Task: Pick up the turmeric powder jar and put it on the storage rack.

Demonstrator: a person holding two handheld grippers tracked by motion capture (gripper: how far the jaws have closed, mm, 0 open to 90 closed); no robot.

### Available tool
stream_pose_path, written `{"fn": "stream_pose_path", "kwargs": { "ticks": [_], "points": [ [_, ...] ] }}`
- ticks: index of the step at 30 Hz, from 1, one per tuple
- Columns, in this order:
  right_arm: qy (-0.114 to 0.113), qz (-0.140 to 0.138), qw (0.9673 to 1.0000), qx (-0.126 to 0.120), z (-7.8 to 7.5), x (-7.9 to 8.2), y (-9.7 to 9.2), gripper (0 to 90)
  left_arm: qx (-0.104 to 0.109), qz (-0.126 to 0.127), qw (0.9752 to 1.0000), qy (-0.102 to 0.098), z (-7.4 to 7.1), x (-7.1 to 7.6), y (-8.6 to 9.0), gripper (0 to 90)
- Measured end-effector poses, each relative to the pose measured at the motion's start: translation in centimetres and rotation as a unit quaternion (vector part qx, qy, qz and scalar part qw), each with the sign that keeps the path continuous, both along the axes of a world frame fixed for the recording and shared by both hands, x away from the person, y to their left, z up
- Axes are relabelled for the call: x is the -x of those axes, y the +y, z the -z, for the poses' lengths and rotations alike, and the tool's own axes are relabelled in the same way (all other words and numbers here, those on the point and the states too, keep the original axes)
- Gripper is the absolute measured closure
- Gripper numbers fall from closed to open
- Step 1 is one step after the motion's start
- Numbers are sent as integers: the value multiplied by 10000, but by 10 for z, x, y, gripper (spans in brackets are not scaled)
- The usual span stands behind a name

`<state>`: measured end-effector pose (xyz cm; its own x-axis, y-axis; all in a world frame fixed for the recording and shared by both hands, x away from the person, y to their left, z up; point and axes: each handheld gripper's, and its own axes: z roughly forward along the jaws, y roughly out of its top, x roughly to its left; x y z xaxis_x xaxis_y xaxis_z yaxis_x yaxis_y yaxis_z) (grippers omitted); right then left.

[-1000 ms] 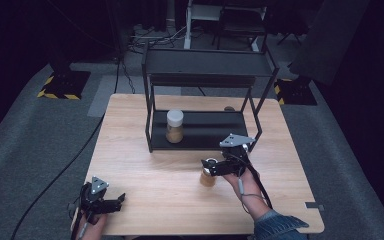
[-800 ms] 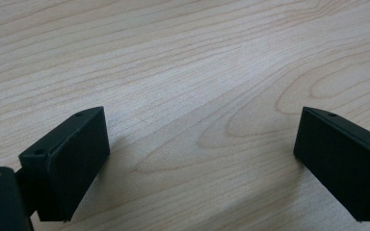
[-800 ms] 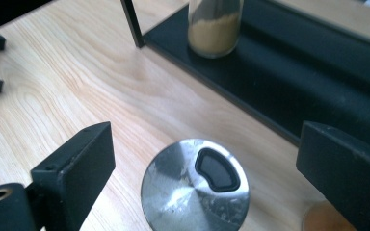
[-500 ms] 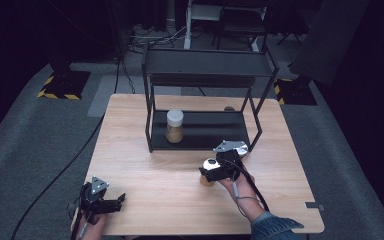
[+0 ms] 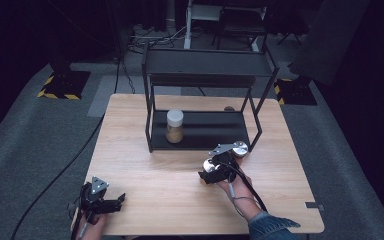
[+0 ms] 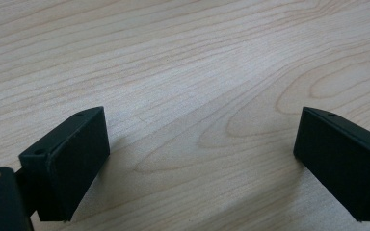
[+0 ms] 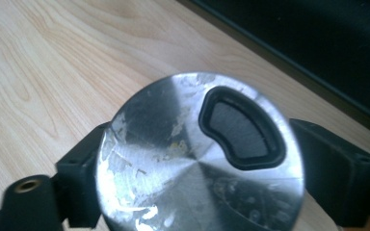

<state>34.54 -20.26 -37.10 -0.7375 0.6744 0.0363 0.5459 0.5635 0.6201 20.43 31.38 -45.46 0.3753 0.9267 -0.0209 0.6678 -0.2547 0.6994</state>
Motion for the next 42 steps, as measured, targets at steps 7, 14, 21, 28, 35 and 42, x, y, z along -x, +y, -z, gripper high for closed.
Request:
{"fn": "stream_pose_path", "kwargs": {
  "ticks": [7, 14, 21, 28, 35, 42],
  "points": [
    [138, -169, 9997, 142, 2, -7, 4, 284, 2, -1, 10000, 0, 0, 0, 0, 52],
    [115, -207, 9996, 173, 1, -6, 5, 302, 0, 1, 10000, 0, 0, 0, 0, 52],
    [125, -225, 9994, 222, -2, -6, 7, 307, 1, 0, 10000, 0, 0, 0, 0, 52],
    [68, -278, 9994, 195, -18, -5, 5, 308, 1, -4, 10000, 1, 0, 0, 0, 51],
    [-18, -280, 9995, 157, -39, -6, 2, 308, 2, 1, 10000, 4, 0, 0, 0, 51],
    [-92, -281, 9995, 147, -60, -11, 1, 308, 2, 1, 10000, 1, 0, 0, 0, 51]
  ]
}}
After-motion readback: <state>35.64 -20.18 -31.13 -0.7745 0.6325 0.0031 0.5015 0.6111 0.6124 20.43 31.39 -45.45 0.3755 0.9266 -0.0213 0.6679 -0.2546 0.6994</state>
